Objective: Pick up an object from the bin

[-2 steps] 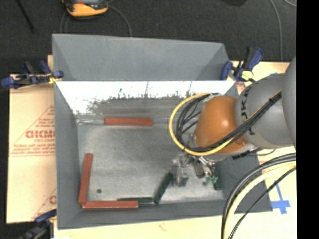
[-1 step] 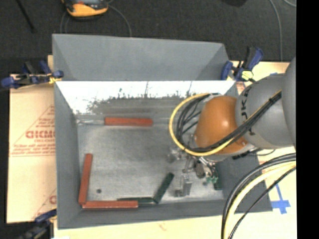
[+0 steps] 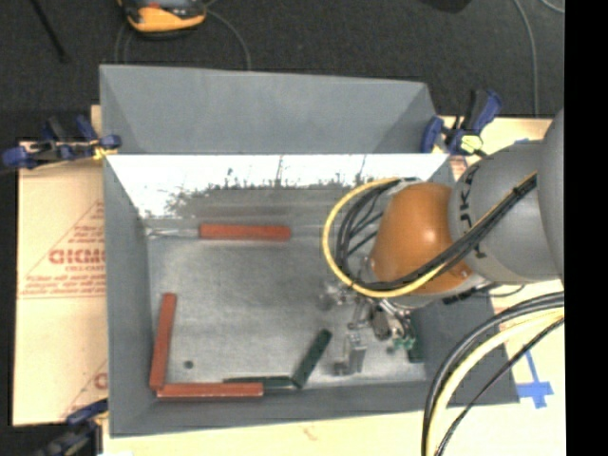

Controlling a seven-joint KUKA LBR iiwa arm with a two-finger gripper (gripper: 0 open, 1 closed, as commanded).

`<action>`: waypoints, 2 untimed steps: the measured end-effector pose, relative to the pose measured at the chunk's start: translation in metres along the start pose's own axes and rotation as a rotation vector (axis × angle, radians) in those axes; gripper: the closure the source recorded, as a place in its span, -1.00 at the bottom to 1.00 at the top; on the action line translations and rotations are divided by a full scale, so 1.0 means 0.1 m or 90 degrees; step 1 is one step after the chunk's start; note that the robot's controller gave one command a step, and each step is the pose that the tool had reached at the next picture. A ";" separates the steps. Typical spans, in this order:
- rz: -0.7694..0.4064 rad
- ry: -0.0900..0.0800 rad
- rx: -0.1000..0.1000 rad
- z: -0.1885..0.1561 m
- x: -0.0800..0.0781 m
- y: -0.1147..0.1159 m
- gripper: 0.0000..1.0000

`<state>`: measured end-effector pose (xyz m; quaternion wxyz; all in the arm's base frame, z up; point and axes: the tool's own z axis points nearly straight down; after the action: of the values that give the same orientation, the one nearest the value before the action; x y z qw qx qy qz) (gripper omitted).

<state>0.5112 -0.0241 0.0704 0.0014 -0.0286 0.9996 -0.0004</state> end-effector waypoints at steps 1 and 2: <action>-0.215 0.002 -0.002 -0.03 0.12 0.58 1.00; -0.215 0.002 -0.001 -0.03 0.12 0.58 1.00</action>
Offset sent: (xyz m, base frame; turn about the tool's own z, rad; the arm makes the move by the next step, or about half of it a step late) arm 0.0000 0.0000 0.0000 0.0000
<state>0.4958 0.0327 0.0729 -0.0003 -0.1965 0.9805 0.0004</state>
